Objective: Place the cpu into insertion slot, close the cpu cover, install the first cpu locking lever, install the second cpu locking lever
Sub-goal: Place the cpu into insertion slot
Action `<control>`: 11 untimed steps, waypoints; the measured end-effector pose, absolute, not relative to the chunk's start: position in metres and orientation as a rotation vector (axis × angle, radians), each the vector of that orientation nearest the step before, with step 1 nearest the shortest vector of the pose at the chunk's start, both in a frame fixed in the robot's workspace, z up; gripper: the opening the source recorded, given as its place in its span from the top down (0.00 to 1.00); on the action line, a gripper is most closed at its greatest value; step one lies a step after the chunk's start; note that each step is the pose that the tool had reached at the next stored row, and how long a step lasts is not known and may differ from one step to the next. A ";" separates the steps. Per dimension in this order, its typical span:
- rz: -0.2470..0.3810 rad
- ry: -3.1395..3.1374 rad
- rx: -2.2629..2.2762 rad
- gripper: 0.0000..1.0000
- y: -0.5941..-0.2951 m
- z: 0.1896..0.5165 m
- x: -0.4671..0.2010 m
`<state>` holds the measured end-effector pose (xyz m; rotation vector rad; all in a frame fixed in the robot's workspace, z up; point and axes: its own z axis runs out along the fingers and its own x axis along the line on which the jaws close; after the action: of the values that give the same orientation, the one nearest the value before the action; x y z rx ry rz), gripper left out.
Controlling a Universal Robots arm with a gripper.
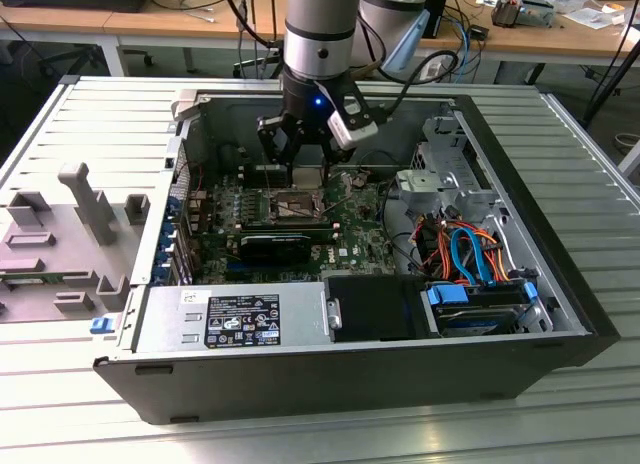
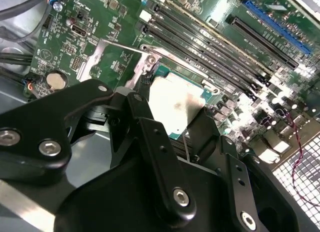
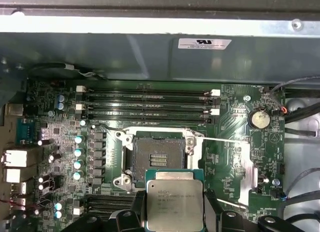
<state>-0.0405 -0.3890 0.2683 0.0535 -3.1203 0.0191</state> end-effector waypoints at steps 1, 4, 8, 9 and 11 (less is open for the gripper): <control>0.019 -3.120 0.055 0.45 -0.388 0.268 -0.041; 0.020 -3.120 0.056 0.45 -0.385 0.267 -0.041; 0.020 -3.120 0.057 0.45 -0.381 0.266 -0.041; 0.020 -3.120 0.057 0.45 -0.381 0.266 -0.041; 0.020 -3.120 0.057 0.45 -0.381 0.266 -0.041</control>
<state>-0.0414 -0.3808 0.2662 0.0566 -3.1203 0.0203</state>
